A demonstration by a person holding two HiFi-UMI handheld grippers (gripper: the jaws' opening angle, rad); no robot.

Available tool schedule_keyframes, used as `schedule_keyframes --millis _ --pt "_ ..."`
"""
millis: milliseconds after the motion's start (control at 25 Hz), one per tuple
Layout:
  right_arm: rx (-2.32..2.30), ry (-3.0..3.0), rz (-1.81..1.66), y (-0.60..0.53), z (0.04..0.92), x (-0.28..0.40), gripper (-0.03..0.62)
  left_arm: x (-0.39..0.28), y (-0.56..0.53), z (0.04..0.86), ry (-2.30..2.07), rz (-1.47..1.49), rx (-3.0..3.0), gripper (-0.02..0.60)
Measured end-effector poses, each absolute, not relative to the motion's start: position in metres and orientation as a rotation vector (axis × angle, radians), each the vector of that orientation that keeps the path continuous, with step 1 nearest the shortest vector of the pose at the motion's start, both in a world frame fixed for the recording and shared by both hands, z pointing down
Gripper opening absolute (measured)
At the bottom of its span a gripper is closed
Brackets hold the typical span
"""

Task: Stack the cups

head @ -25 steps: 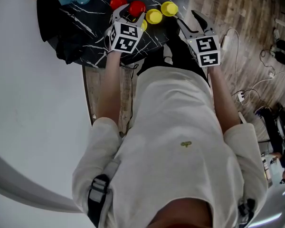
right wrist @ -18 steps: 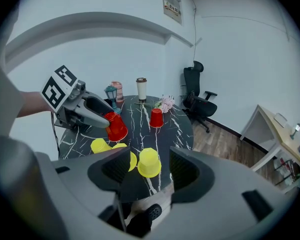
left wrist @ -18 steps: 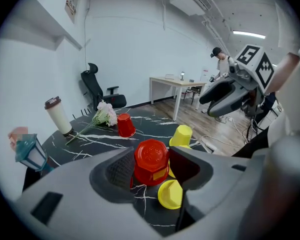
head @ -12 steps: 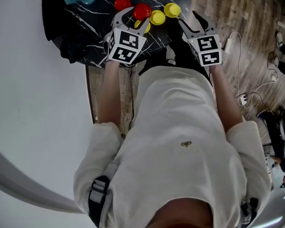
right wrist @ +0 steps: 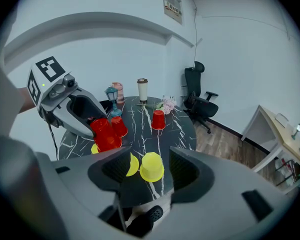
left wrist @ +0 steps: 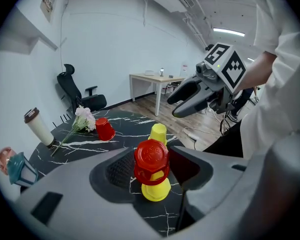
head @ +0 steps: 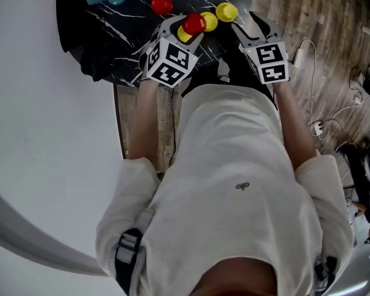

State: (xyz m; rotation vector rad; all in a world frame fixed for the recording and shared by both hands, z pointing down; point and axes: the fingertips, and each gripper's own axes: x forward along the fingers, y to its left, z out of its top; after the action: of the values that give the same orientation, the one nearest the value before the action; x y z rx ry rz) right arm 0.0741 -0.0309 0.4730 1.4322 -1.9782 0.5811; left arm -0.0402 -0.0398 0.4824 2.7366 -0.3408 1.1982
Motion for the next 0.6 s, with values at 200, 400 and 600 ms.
schedule_keyframes --millis 200,400,600 --pt "1.427 -1.973 0.582 -0.031 0.475 0.075 0.247 -0.036 -0.031 0.486 -0.262 1.23 2.752 0.212" --pt "1.428 -1.971 0.587 -0.031 0.476 0.075 0.247 -0.035 -0.027 0.488 -0.224 1.253 2.763 0.212" --pt "1.428 -1.969 0.586 -0.03 0.476 0.075 0.245 -0.035 -0.025 0.488 -0.212 1.253 2.775 0.212"
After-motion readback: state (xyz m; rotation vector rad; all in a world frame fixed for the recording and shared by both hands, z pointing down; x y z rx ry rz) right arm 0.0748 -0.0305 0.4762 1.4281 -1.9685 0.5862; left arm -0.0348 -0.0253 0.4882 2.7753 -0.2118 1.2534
